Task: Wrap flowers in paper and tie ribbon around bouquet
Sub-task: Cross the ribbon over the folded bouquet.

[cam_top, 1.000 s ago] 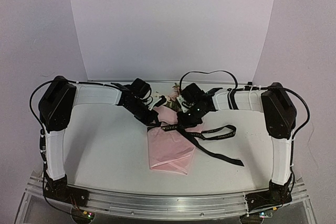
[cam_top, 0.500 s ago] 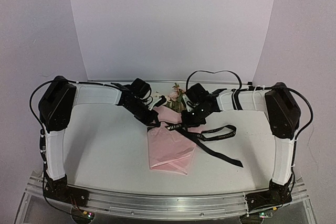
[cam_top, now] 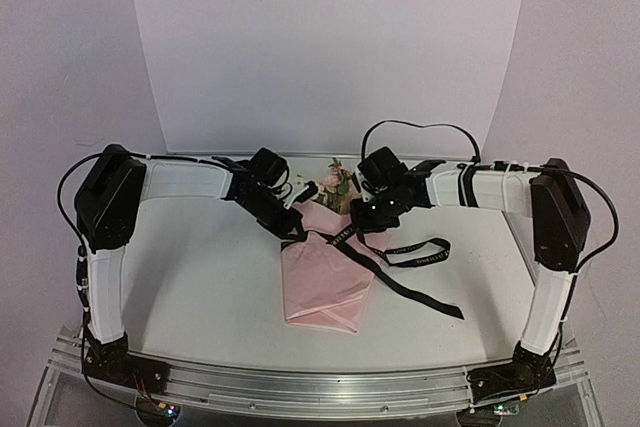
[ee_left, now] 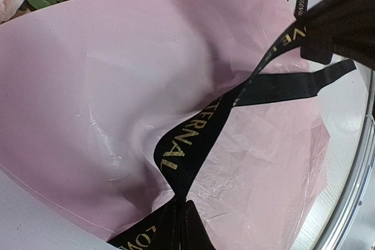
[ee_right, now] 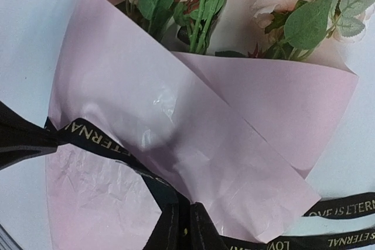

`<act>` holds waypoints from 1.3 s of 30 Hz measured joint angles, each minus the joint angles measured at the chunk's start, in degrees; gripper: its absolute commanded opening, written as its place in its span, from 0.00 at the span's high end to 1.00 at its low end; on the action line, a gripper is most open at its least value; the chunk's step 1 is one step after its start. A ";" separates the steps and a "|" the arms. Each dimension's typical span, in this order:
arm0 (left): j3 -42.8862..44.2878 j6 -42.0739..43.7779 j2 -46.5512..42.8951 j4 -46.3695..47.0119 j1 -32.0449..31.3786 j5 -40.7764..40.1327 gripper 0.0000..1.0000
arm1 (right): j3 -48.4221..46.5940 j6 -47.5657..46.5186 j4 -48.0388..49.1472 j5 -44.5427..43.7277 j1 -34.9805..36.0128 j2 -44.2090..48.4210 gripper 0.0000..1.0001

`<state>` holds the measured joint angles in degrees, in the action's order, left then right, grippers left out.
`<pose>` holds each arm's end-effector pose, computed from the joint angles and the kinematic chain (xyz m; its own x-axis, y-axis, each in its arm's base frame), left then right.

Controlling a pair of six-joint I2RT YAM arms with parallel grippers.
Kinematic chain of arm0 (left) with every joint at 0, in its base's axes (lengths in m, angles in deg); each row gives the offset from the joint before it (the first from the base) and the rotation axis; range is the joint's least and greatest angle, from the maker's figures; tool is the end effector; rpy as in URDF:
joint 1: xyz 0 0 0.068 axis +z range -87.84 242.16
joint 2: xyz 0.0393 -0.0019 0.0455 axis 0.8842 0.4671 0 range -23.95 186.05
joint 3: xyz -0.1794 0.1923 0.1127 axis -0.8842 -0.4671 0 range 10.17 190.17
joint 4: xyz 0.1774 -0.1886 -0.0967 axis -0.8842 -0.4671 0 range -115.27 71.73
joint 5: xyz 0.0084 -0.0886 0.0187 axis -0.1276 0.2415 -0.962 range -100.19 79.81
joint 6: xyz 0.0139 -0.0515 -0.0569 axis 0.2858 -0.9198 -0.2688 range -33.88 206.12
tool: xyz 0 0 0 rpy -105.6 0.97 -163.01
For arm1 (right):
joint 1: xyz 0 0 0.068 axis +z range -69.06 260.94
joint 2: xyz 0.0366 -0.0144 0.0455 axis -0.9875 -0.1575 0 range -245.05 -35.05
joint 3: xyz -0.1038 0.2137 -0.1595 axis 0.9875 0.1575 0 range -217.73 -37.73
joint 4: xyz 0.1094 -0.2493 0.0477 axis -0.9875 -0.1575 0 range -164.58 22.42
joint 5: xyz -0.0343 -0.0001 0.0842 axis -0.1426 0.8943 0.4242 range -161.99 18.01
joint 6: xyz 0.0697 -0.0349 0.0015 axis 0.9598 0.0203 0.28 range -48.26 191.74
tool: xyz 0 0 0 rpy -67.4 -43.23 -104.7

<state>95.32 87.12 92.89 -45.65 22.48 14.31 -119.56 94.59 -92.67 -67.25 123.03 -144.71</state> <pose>0.3425 -0.3202 0.1597 -0.6471 0.5574 -0.5201 0.7564 0.5547 -0.3466 0.3354 0.3102 0.1943 -0.8193 -0.2186 -0.5301 -0.4198 0.8584 0.2949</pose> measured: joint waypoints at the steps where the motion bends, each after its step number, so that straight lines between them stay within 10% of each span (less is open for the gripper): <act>1: 0.53 -0.08 0.21 -0.24 0.00 0.21 1.00 | -0.21 0.45 -0.78 -0.34 0.54 0.22 0.96; 39: 7.84 0.52 2.70 -9.88 1.74 8.61 1.00 | 7.90 23.72 24.40 -0.18 7.73 -6.96 1.00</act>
<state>103.16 87.64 95.59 -55.53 24.21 22.92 -111.66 118.31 -68.27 -67.44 130.76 -151.67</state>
